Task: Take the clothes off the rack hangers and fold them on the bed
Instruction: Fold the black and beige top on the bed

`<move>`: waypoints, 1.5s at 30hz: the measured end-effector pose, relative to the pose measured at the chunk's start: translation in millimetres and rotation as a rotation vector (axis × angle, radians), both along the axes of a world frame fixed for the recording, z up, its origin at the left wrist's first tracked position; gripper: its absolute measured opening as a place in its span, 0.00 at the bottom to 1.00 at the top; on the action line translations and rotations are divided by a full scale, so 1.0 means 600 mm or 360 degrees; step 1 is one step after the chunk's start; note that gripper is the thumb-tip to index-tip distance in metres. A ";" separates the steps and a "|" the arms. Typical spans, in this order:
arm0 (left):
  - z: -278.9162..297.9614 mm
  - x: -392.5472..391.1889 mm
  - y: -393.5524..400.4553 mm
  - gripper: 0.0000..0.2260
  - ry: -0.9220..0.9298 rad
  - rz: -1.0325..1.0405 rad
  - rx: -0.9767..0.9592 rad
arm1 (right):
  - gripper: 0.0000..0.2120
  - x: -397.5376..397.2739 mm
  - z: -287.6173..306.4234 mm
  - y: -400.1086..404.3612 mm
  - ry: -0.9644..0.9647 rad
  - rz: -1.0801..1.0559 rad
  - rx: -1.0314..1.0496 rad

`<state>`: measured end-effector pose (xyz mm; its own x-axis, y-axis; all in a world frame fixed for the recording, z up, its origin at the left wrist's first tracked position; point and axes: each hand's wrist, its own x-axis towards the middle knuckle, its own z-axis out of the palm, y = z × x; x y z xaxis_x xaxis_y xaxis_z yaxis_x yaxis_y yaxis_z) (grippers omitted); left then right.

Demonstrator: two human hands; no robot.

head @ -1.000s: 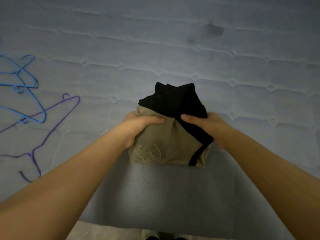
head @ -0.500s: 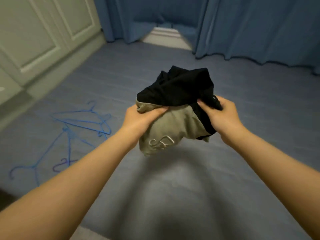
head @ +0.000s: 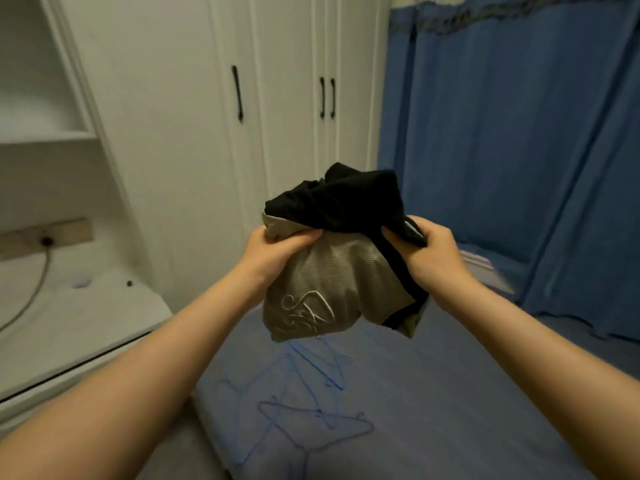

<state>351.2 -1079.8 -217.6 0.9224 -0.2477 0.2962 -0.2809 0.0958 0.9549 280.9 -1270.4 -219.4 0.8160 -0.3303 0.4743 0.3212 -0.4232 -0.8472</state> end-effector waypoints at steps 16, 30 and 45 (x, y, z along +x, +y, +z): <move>0.255 -0.638 0.540 0.08 -0.0301 0.1539 0.0044 | 0.04 -0.306 0.259 0.580 -0.0395 0.1554 -0.0022; 0.268 -1.405 0.791 0.08 -0.0352 0.2769 0.0317 | 0.03 -0.935 0.278 1.049 -0.0428 0.2783 -0.0020; 0.184 -1.849 0.756 0.19 0.0074 0.3646 0.0328 | 0.10 -1.363 0.211 1.243 -0.0867 0.3761 -0.0283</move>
